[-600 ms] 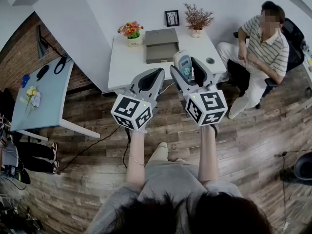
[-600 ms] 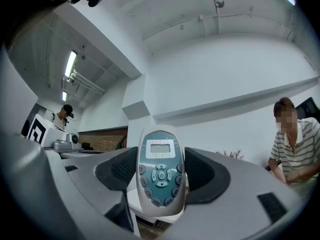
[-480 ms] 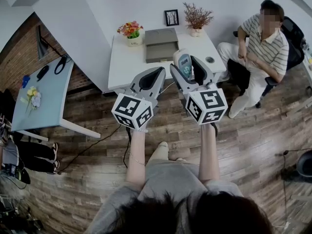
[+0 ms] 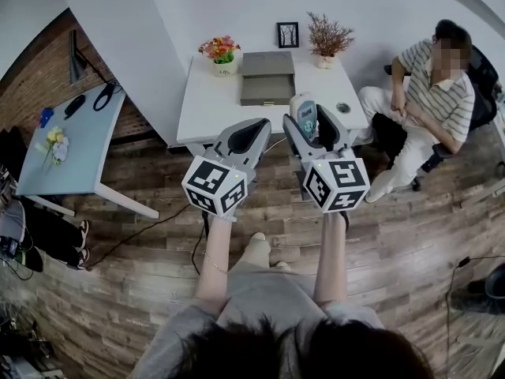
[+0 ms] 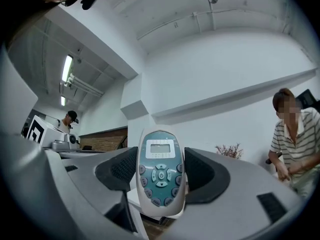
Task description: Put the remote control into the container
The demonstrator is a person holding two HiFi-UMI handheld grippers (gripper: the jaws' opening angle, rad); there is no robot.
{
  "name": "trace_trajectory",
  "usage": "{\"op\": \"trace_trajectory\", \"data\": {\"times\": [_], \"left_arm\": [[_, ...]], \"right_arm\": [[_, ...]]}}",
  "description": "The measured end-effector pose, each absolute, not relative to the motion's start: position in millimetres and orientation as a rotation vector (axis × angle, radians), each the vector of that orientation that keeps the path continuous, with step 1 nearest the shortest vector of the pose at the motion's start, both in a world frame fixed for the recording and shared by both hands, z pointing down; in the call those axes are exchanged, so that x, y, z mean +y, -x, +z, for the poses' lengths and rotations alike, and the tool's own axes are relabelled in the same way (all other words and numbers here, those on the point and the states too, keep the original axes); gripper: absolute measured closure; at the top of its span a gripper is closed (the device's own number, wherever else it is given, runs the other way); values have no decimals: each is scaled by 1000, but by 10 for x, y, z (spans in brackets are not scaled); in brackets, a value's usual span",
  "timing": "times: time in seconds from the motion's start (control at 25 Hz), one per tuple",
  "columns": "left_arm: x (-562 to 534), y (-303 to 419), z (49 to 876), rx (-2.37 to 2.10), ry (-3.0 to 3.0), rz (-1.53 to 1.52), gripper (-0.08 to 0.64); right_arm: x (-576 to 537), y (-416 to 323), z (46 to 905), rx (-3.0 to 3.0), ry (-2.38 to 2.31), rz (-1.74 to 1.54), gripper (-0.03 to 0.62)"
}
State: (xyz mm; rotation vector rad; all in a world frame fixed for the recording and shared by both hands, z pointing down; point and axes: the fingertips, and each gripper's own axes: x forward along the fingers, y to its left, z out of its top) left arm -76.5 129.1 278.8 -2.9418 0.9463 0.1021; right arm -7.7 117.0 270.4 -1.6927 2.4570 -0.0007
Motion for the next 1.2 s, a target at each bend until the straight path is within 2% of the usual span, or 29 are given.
{"op": "trace_trajectory", "data": {"times": [0.32, 0.92, 1.2], "left_arm": [[979, 735, 3038, 995, 2989, 33, 557], [-245, 151, 3173, 913, 3050, 44, 557], [-719, 141, 3266, 930, 3062, 34, 557]], "right_arm": [[861, -25, 2997, 2480, 1685, -133, 305], [-279, -463, 3045, 2584, 1690, -99, 305], [-809, -464, 3122, 2645, 1648, -125, 305]]}}
